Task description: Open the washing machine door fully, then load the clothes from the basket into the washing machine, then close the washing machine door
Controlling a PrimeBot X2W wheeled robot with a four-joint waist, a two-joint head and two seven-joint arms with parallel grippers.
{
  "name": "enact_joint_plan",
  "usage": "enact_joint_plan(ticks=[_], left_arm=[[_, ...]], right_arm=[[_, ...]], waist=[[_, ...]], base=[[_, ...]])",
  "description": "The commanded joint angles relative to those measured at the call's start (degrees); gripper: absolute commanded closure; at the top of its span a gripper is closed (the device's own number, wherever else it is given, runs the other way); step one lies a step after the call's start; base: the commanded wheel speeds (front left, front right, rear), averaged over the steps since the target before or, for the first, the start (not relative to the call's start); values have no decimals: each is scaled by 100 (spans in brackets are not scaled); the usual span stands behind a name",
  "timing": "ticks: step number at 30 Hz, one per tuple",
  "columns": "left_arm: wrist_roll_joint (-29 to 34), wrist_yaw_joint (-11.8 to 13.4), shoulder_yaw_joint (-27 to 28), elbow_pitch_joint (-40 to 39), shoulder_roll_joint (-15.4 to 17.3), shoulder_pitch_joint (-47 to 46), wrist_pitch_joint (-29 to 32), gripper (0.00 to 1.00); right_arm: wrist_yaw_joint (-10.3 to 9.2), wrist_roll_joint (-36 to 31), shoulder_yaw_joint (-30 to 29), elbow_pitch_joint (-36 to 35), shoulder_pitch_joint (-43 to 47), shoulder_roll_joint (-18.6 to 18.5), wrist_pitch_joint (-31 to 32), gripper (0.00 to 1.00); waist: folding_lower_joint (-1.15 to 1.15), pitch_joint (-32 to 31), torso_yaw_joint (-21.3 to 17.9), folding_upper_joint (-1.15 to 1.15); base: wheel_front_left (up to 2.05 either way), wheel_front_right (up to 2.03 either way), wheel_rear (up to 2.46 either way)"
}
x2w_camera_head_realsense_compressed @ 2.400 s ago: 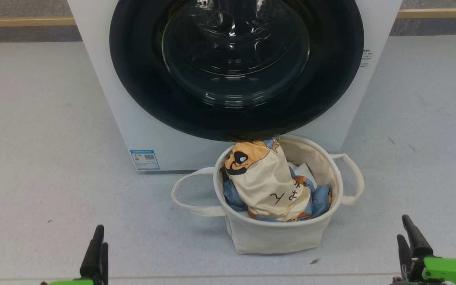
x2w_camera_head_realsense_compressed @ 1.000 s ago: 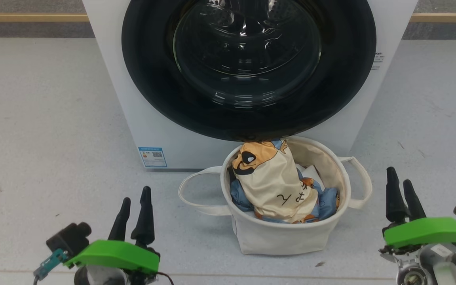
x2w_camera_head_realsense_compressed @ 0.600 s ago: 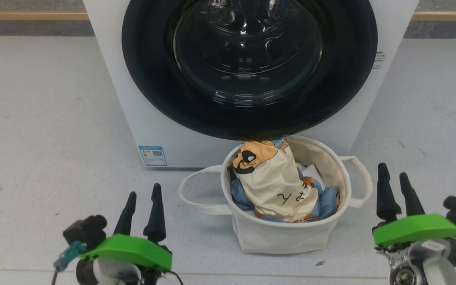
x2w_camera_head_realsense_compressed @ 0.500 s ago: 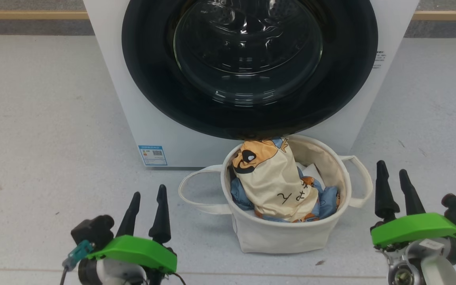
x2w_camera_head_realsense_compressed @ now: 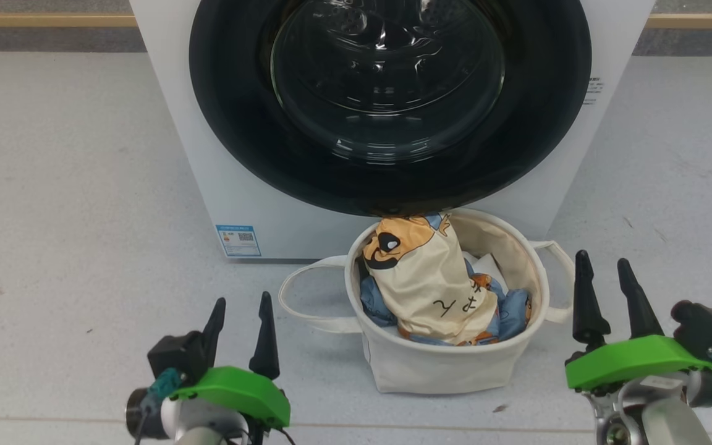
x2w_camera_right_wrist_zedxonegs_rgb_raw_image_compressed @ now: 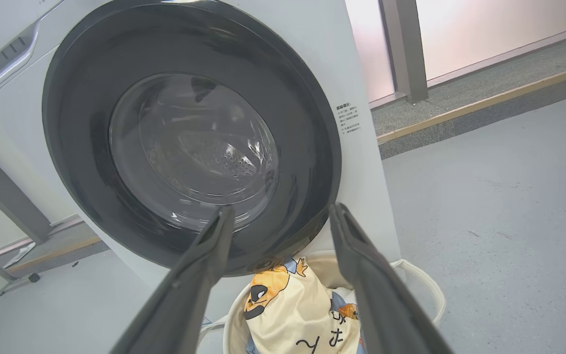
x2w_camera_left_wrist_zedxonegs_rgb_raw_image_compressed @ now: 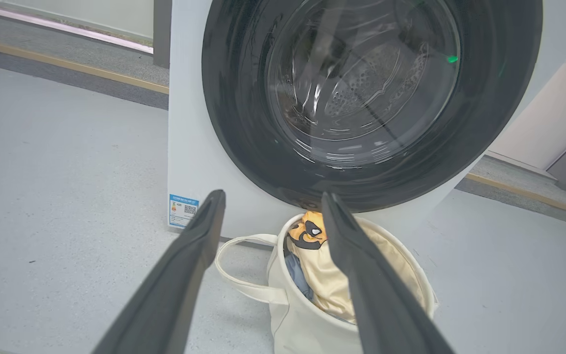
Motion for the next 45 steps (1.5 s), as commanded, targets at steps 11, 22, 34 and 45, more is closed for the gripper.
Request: enact_joint_plan(ticks=[11,22,34,45], left_arm=[[717,102,-118,-69,41,-357,-246,0],[1302,221,-195,187,9,-382,-430,0],[1564,87,-403,615,-4,-426,-609,0],[1274,132,-388,613,-5,-429,-609,0]], right_arm=[[0,-789,234,-139,-247,6,-247,0],[0,-1460,301,-110,-186,16,-432,0],[0,-2024,381,56,-131,13,-612,0],[0,-1756,315,89,-109,13,-612,0]], waist=[[0,17,67,0],[0,-37,110,0],[0,-79,142,0],[0,-34,129,0]], base=[[0,0,0],[0,0,0],[0,0,0],[0,0,0]])
